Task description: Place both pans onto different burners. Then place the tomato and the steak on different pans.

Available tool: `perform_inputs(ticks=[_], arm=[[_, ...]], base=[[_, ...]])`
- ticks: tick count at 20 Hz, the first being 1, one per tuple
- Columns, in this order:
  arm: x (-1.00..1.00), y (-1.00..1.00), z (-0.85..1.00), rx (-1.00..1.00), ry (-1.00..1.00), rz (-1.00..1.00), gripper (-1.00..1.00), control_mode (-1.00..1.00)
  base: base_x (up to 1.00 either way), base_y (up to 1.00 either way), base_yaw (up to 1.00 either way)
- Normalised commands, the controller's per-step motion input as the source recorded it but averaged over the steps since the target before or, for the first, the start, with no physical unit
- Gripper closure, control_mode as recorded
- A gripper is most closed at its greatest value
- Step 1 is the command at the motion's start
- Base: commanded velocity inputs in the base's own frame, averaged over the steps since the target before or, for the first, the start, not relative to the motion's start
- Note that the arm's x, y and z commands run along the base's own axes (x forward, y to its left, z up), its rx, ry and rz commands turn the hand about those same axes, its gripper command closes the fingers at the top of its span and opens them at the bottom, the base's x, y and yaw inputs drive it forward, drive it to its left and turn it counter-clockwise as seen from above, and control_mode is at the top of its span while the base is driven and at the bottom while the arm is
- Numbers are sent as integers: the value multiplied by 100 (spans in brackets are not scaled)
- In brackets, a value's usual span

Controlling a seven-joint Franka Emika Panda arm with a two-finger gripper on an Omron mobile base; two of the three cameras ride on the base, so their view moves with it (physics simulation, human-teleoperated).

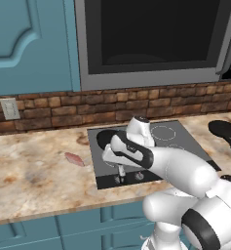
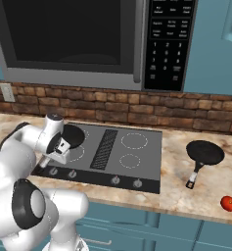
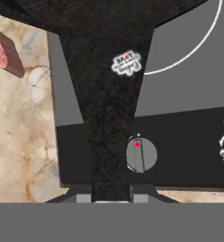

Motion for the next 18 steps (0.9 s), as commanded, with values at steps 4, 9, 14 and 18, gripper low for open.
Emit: perform_inputs(ticks=[4, 9, 14, 18], arm=[[15, -12, -7, 0, 13, -2, 100, -100], [24, -7, -5, 0, 10, -2, 100, -100], [24, 0, -18, 0, 6, -1, 100, -100], [24, 0, -32, -1, 3, 0, 100, -100]], base=[[0, 0, 0], [0, 0, 0], [0, 0, 0], [0, 0, 0]])
